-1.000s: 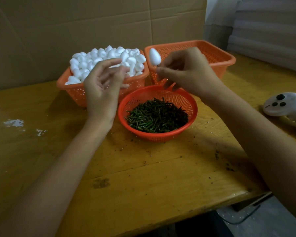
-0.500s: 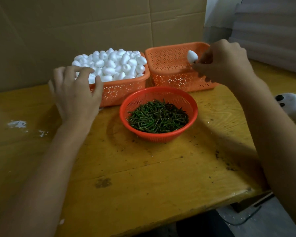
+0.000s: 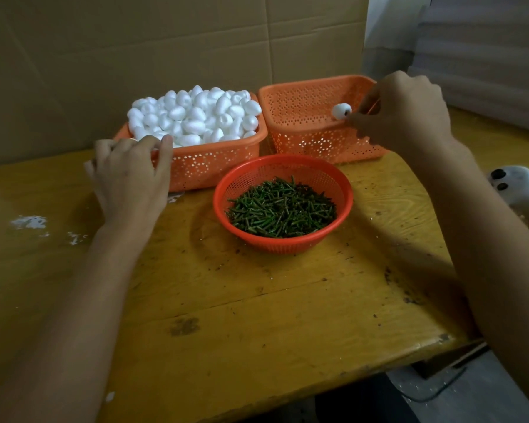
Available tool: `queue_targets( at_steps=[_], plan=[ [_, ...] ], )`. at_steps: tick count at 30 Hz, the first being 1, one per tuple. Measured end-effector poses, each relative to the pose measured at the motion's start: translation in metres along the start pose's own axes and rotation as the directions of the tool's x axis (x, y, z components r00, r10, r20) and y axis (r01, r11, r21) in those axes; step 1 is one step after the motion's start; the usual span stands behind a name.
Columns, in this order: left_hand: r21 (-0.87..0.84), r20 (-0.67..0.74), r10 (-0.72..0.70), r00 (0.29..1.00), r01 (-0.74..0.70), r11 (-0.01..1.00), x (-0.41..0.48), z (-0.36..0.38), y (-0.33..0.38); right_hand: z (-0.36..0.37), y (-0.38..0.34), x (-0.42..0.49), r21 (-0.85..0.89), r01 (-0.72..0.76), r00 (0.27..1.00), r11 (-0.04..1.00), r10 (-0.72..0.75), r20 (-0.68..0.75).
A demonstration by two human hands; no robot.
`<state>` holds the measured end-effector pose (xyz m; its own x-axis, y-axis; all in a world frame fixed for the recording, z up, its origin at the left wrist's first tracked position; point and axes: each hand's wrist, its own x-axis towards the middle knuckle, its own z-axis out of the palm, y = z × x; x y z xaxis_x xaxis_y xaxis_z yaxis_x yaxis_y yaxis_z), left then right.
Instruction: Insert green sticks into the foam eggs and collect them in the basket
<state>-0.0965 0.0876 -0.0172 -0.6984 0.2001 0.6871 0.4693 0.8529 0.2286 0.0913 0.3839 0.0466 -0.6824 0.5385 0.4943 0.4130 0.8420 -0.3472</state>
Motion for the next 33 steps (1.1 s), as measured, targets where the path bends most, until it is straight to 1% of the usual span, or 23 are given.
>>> queue_targets(
  at_steps=[3, 9, 13, 20, 23, 27, 33],
  plan=[
    [-0.039, 0.017, 0.017, 1.0, -0.017, 0.999, -0.001, 0.0, 0.001, 0.0, 0.0, 0.0, 0.017, -0.01, 0.999, 1.0, 0.011, -0.041],
    [-0.105, 0.06, 0.003, 0.998, 0.003, 0.994, 0.0, -0.001, 0.003, 0.0, -0.007, -0.001, 0.091, 0.023, 0.974, 0.996, -0.002, -0.224],
    [-0.119, 0.065, 0.001, 0.998, 0.007, 0.993, 0.001, -0.002, 0.004, 0.0, -0.012, -0.002, 0.115, 0.048, 0.961, 0.992, -0.014, -0.277],
    [-0.132, 0.092, 0.036, 0.995, -0.024, 0.991, 0.001, 0.0, 0.004, 0.002, -0.014, -0.002, 0.159, 0.064, 0.959, 0.985, -0.017, -0.283],
    [-0.163, 0.105, 0.06, 0.993, -0.043, 0.986, 0.0, 0.0, 0.006, 0.002, -0.014, -0.003, 0.164, 0.068, 0.955, 0.984, -0.017, -0.298],
    [-0.203, 0.109, 0.121, 0.987, -0.097, 0.974, -0.003, -0.002, 0.01, 0.001, -0.015, -0.004, 0.178, 0.077, 0.959, 0.981, -0.023, -0.283],
    [-0.259, 0.121, 0.154, 0.981, -0.119, 0.959, -0.003, -0.004, 0.012, 0.001, -0.016, -0.004, 0.176, 0.072, 0.962, 0.982, -0.022, -0.272]
  ],
)
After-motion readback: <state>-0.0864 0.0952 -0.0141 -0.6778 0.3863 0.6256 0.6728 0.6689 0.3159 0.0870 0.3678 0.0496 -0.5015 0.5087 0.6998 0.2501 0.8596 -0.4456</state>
